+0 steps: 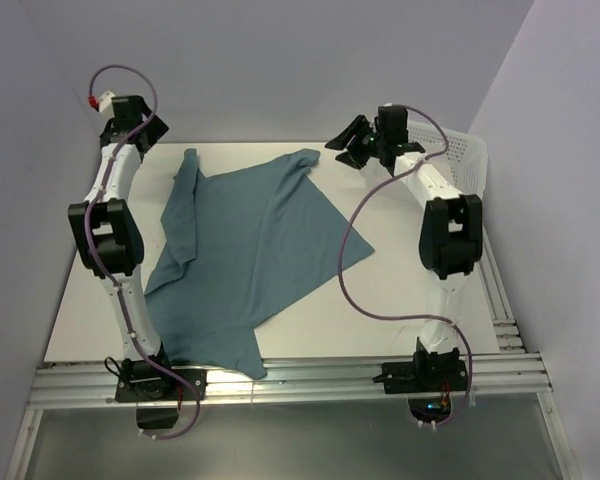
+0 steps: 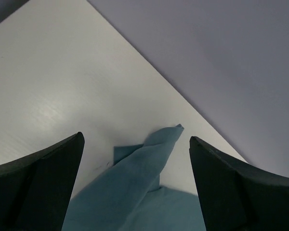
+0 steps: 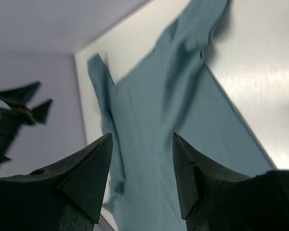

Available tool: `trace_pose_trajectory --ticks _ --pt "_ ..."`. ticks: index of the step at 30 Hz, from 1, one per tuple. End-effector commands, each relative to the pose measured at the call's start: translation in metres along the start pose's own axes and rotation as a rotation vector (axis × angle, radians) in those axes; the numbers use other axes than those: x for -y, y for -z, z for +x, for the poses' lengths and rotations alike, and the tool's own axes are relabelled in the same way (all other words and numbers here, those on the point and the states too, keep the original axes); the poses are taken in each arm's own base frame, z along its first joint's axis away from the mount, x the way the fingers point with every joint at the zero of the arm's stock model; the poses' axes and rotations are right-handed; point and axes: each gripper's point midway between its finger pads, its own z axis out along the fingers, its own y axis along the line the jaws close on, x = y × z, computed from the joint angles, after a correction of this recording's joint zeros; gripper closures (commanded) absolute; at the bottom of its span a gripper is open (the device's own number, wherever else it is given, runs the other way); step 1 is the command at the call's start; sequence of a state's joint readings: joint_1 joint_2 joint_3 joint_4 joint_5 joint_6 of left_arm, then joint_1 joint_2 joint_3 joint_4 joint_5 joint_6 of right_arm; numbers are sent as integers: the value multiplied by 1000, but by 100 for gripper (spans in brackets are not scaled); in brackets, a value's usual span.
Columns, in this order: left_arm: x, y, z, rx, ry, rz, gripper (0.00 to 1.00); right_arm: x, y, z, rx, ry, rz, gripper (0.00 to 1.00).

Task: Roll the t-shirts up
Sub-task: Flatten the tshirt

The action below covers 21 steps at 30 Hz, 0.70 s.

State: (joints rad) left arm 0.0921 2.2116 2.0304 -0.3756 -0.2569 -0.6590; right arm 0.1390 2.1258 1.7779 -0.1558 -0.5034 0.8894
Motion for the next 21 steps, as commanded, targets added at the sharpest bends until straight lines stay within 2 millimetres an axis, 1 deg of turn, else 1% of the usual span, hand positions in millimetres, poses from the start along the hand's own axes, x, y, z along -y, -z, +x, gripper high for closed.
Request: trace_pose_trajectory --ticks 1,2,3,4,5,6,7,8,9,10,11,12,13,15,16,17,19,20,21 --pt "-29 19 30 -176 47 -45 4 9 46 43 -74 198 166 40" --pt "-32 20 44 -234 43 -28 4 27 58 53 -80 228 238 40" --pt "-35 19 53 -269 37 -26 5 46 65 65 -92 229 326 40" --pt "-42 16 66 -312 33 -42 6 56 70 72 -106 235 348 42" --pt "-48 18 78 -368 26 -52 6 73 79 84 -126 239 389 44" --pt "-52 18 85 -395 22 -55 7 85 84 92 -145 230 421 50" --pt "-61 16 98 -431 17 -72 8 93 88 100 -166 223 438 54" --pt "-63 18 105 -456 13 -69 9 106 93 109 -188 211 476 57" --pt "-68 20 118 -492 15 -70 9 118 100 117 -209 197 524 59" --pt "-71 21 122 -503 20 -70 9 124 102 122 -220 195 542 58" --pt "-72 21 127 -513 25 -66 9 136 107 130 -237 190 573 58" --pt "-77 22 135 -533 32 -68 7 143 111 134 -247 182 604 56" --pt "-77 22 137 -539 36 -64 6 147 112 136 -252 182 616 53" --pt "-77 21 145 -557 35 -43 5 159 118 142 -261 171 656 52" --pt "-76 20 146 -559 39 -31 5 163 118 144 -264 167 669 53" --pt "-75 19 149 -564 37 -21 5 170 119 147 -270 157 691 58" --pt "-74 15 154 -574 42 -10 7 180 120 154 -293 141 723 64" --pt "-76 14 157 -582 46 -19 7 188 119 156 -301 128 749 67" --pt "-79 11 159 -586 48 -32 10 192 120 159 -310 120 761 72"
